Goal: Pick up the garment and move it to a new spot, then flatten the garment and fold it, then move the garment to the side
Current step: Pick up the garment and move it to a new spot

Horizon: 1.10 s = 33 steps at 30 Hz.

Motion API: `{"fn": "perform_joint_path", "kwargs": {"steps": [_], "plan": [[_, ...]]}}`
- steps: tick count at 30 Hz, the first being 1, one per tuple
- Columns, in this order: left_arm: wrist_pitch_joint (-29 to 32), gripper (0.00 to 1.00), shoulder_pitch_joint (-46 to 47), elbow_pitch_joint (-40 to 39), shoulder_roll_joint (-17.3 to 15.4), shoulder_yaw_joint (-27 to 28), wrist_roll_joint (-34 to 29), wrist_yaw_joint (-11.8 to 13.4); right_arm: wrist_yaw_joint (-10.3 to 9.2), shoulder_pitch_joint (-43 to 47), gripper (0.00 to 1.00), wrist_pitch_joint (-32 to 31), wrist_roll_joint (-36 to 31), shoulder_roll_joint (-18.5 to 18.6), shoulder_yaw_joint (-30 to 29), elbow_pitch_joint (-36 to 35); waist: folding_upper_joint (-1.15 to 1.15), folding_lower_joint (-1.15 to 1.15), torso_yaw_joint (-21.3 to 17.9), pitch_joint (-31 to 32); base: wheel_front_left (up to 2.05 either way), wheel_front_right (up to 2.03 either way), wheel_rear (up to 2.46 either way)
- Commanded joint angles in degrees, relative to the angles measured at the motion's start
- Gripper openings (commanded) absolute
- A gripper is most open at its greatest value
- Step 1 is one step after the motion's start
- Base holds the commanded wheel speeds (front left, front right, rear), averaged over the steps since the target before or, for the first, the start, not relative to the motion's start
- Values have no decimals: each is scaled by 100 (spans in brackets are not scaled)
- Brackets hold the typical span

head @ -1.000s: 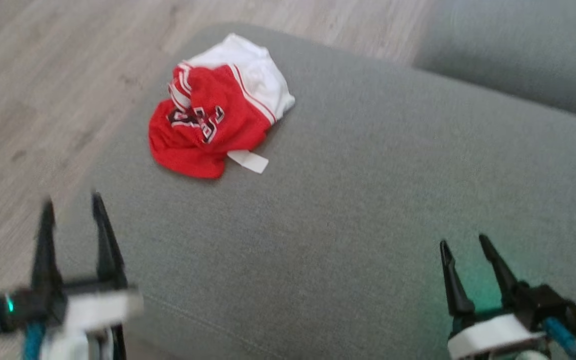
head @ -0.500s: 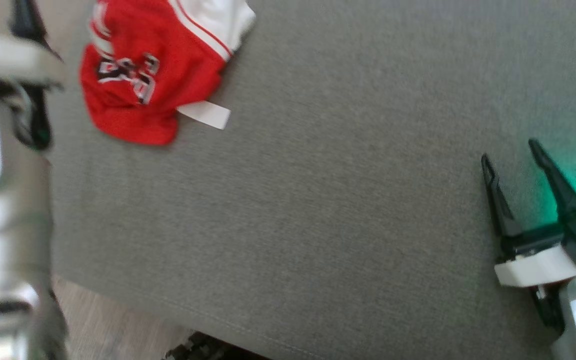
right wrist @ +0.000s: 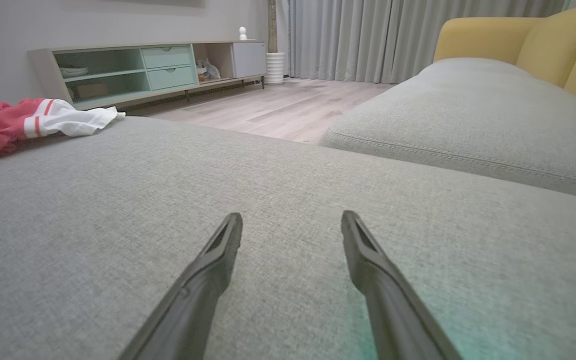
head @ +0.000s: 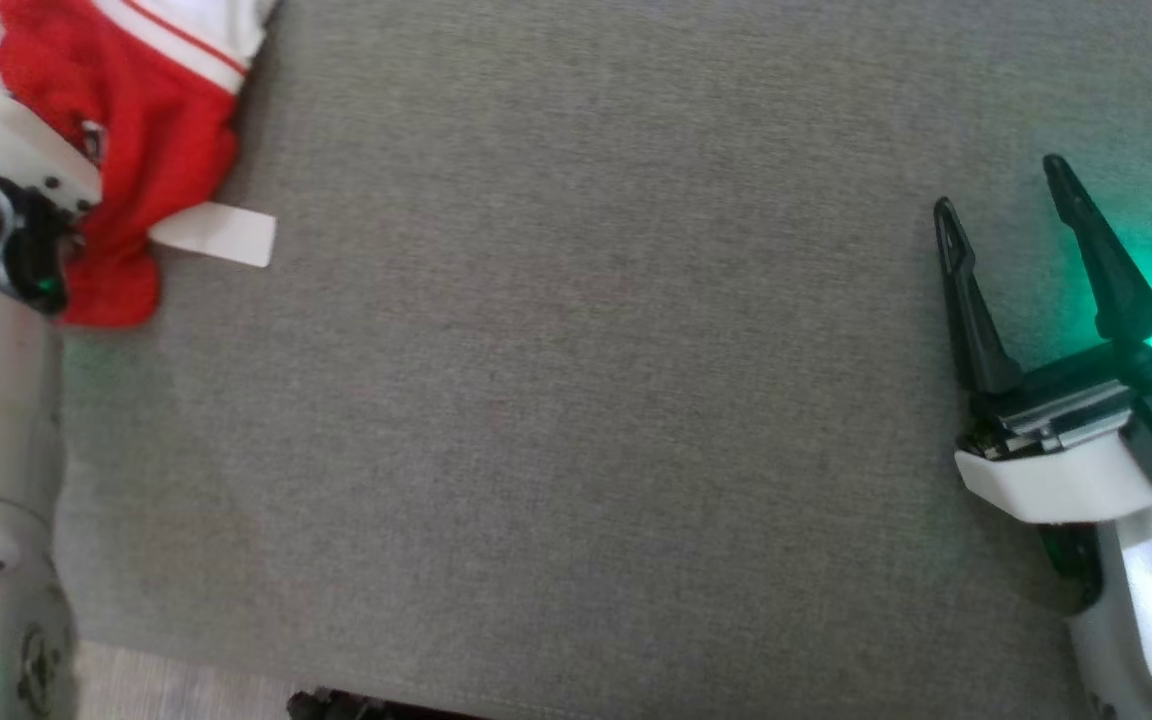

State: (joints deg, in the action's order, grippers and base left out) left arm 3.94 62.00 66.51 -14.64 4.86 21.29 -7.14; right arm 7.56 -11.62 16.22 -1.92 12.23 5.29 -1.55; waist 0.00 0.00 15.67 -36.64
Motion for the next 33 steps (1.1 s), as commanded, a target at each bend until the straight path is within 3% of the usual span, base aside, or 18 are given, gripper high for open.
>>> {"fn": "perform_joint_path", "kwargs": {"steps": [1, 6, 13, 23, 28, 33], "plan": [[-127, 0, 37, -222, -453, -89, 82, -33, -8, 215, 100, -122, -85, 127, -178, 596, 0, 0, -86, -20, 0, 0, 0], [-713, 0, 42, -634, -778, -678, 431, -34, -8, 138, 100, -122, -50, -49, -95, 677, 0, 0, -189, 274, 0, 0, 0], [-1208, 0, 120, -1525, -1347, -1690, 824, -34, -8, 44, 100, -122, 103, -429, 156, 855, 0, 0, -602, 1195, 0, 0, 0], [-786, 0, 176, -3443, -1834, -2829, 1470, -35, -8, 411, 100, -122, 347, -833, 373, 877, 0, 0, -1648, 2575, 0, 0, 0], [-509, 0, 135, -4155, -1881, -3005, 1555, -33, -8, 542, 100, -122, 344, -892, 472, 805, 0, 0, -2111, 2803, 0, 0, 0], [-405, 0, -214, -4926, -1623, -3201, 1605, 115, -8, 498, 100, -122, 354, -925, 656, 780, 0, 0, -2634, 2763, 0, 0, 0]]}}
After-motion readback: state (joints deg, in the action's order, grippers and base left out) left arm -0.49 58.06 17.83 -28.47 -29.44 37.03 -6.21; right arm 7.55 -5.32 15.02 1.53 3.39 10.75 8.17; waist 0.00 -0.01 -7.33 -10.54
